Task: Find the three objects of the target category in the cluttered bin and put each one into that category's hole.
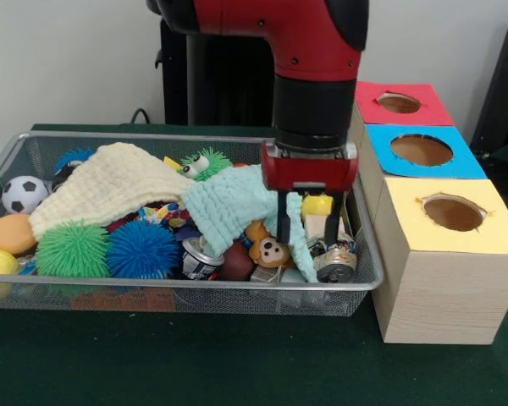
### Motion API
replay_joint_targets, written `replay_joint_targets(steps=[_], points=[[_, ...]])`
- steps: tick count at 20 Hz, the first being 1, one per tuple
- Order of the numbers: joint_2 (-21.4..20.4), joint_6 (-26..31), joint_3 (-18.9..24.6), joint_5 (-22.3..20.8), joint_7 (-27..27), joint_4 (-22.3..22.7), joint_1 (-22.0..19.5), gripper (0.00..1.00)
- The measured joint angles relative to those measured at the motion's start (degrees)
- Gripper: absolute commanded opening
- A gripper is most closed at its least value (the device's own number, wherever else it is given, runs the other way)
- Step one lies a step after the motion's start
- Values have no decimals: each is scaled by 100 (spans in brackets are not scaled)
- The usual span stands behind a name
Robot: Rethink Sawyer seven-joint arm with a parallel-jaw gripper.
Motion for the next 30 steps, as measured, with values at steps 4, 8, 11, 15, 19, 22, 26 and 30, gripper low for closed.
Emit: replay_joint_targets(steps=[4, 8, 11, 15, 19, 22, 26, 30], points=[[326, -390, -85, 2, 0, -160, 232, 100], [457, -468, -93, 1, 0, -176, 319, 100], [476, -468, -94, 1, 0, -158, 305, 100], [420, -468, -94, 2, 0, -126, 247, 100], [250, -468, -88, 1, 0, -45, 49, 100], [161, -468, -68, 2, 0, -2, -71, 100], [-25, -468, -25, 1, 0, 110, -340, 100], [-127, -467, -25, 1, 0, 147, -512, 100]])
